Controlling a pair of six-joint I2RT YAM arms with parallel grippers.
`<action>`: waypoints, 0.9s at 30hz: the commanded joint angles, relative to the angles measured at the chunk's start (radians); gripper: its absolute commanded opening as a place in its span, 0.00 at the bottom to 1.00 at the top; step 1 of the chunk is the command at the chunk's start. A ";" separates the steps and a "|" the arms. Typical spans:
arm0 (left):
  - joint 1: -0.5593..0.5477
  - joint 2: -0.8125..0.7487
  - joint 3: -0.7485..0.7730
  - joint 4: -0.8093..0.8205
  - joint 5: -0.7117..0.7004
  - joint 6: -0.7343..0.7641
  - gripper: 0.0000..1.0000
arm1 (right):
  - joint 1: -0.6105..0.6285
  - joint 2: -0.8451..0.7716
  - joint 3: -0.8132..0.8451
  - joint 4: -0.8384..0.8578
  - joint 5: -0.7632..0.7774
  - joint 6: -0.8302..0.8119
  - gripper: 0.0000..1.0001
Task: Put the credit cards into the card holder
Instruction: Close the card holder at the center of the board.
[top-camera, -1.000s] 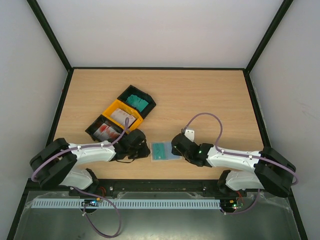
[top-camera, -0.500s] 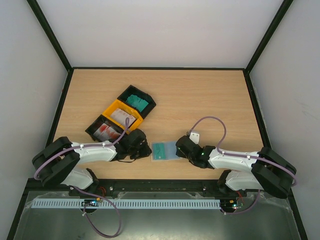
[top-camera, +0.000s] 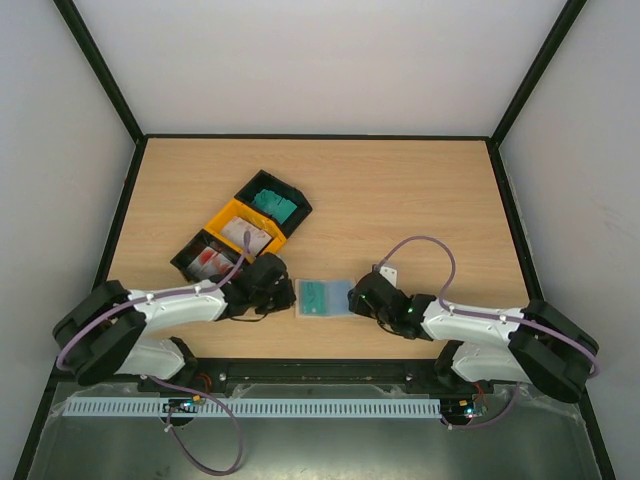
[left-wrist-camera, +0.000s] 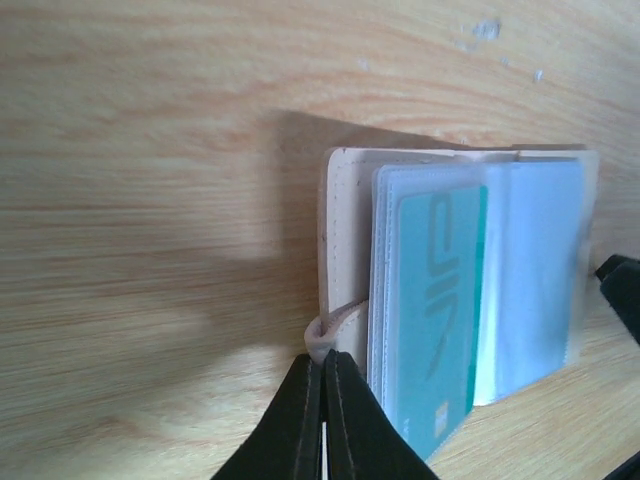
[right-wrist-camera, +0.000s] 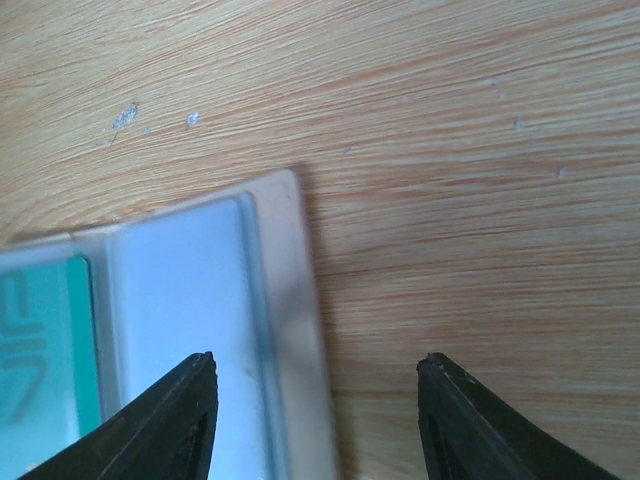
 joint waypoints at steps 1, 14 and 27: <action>0.053 -0.086 0.048 -0.134 -0.029 0.074 0.02 | -0.001 -0.021 0.025 -0.061 0.019 -0.008 0.54; 0.088 -0.088 0.206 -0.258 0.091 0.222 0.03 | -0.001 0.103 0.057 0.058 -0.080 -0.027 0.54; 0.087 -0.033 0.210 -0.067 0.276 0.175 0.03 | -0.001 0.212 -0.009 0.396 -0.276 0.024 0.53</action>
